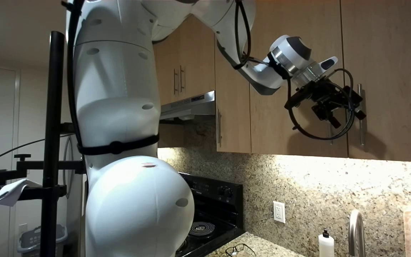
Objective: Open the right cabinet door
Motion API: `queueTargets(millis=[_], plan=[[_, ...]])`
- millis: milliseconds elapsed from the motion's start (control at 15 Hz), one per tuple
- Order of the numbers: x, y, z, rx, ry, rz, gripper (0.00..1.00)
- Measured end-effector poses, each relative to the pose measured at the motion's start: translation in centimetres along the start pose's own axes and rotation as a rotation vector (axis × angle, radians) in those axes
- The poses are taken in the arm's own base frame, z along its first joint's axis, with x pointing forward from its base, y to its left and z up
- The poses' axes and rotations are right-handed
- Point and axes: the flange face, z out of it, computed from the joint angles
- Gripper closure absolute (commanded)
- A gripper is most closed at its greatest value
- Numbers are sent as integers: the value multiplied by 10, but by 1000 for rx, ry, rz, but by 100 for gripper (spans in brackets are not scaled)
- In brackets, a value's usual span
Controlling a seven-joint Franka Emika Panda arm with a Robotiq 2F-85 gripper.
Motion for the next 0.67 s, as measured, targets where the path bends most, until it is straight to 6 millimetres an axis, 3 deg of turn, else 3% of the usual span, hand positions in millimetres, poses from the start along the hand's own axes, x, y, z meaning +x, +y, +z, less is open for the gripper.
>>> queueTargets(millis=[333, 667], plan=[[5, 0, -1, -113, 135, 58, 0], [13, -19, 4, -168, 247, 87, 0]])
